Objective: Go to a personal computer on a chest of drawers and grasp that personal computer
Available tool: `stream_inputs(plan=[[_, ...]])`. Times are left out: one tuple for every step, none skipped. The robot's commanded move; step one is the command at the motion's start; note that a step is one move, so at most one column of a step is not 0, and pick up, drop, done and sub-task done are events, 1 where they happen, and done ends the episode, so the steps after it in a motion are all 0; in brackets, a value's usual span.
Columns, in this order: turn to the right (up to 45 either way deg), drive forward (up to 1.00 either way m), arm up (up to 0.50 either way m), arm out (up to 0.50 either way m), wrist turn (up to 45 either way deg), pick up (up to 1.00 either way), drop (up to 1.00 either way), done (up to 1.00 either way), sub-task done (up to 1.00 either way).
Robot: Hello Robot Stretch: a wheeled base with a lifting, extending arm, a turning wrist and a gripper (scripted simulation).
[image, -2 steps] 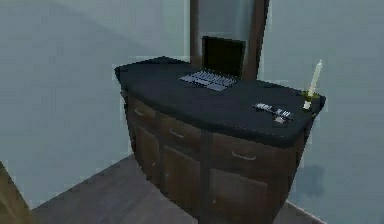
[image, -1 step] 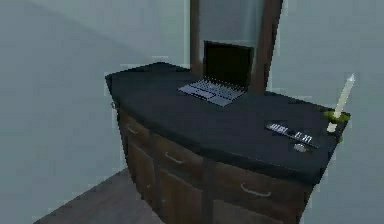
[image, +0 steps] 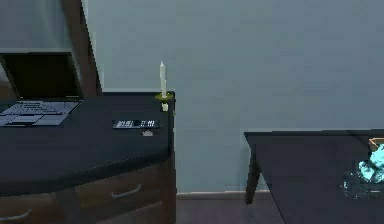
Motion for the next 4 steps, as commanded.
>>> stream_inputs(plan=[[15.0,0.00,0.00,0.00,0.0,0.00,0.00,0.00,0.00],[0.0,0.25,0.00,0.00,0.0,0.00,0.00,0.00,0.00],[-45.0,0.00,0.00,0.00,0.0,0.00,0.00,0.00,0.00],[-45.0,0.00,0.00,0.00,0.0,0.00,0.00,0.00,0.00]])
